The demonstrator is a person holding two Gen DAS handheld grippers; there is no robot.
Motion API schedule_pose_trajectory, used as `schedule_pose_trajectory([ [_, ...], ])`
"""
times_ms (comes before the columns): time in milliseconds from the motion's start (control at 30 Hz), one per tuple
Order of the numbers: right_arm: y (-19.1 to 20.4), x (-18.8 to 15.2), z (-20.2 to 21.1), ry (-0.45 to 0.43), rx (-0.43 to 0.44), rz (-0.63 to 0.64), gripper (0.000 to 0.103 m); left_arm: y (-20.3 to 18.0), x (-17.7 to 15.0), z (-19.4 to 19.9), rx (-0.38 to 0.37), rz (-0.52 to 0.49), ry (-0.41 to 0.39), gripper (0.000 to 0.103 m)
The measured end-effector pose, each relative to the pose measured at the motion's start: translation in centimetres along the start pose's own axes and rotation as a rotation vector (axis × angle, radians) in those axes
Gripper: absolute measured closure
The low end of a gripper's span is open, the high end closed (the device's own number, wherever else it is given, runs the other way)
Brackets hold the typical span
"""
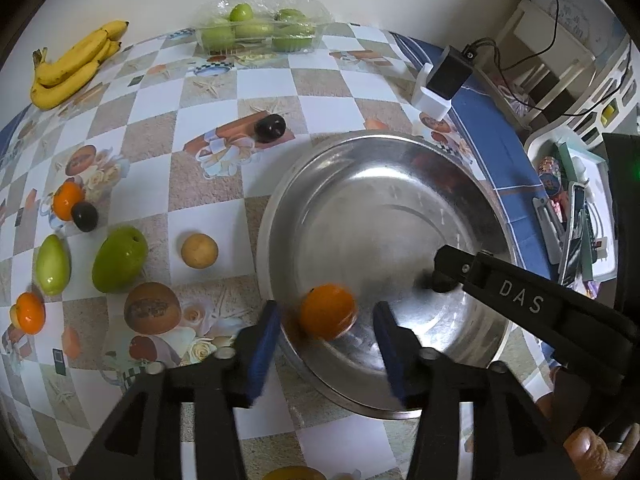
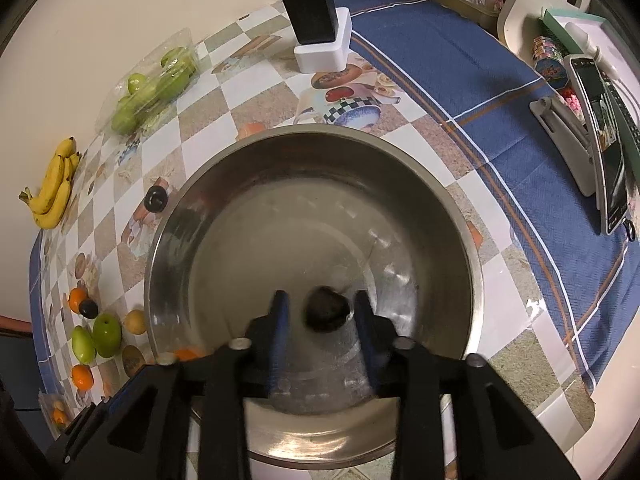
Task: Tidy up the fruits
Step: 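Carry both fruits over the steel bowl and open both tools to drop them, then withdraw both open tools from the bowl back toward the remaining fruits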
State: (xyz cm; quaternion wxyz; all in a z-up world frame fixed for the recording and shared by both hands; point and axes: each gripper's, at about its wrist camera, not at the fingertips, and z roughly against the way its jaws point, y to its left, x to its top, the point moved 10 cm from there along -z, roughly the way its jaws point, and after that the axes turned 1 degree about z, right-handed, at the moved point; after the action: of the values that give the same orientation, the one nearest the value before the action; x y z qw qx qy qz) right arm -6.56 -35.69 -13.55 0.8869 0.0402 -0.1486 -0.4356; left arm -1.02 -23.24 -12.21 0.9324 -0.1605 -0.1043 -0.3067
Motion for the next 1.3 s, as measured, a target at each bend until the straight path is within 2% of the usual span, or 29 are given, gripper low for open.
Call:
schedule_pose_trajectory([
  [167,0.3,0.5,0.9,-0.025,0.009,0.008,0.057,0.1,0.5,1.1,-0.005,0.006,-0.026,0.048],
  [300,0.4,0.8,1.7,-0.049,0.013,0.014,0.056,1.6,0.9,1.6,0.029,0.044,-0.036,0.039],
  [400,0.5,0.9,1.8,-0.053,0.008,0.018,0.052,4.2,1.1,1.7,0.108,0.099,-0.033,0.034],
  [433,0.5,0.9,1.8,-0.051,0.005,0.021,0.051,5.7,1.1,1.8,0.154,0.124,-0.031,0.033],
  [567,0.9,0.3,1.0,-0.023,-0.005,0.04,0.051,9.7,0.8,2.0,0.251,0.204,-0.022,0.024],
  [833,4.8,-1.7,0.3,0.004,0.008,0.17,0.05,16.4,-0.1,3.5,0.356,0.31,-0.034,0.019],
  [900,5.7,-2.0,0.3,0.005,0.013,0.2,0.049,17.1,-0.1,3.8,0.362,0.324,-0.039,0.01],
  [1000,6.3,-2.2,0.3,0.003,0.012,0.221,0.046,18.0,0.0,4.3,0.364,0.342,-0.054,0.009],
  [1067,6.4,-2.2,0.2,0.002,0.012,0.222,0.039,18.4,0.1,4.5,0.368,0.352,-0.061,0.006],
  [1100,6.4,-2.2,0.3,0.001,0.011,0.221,0.038,18.6,0.1,4.7,0.372,0.357,-0.065,0.0],
  [1200,6.2,-2.0,0.2,-0.013,0.005,0.222,0.016,19.5,0.1,4.8,0.383,0.368,-0.076,0.0],
  [1300,6.2,-2.0,0.1,-0.022,0.007,0.224,0.011,19.8,0.0,4.8,0.382,0.376,-0.076,0.0],
])
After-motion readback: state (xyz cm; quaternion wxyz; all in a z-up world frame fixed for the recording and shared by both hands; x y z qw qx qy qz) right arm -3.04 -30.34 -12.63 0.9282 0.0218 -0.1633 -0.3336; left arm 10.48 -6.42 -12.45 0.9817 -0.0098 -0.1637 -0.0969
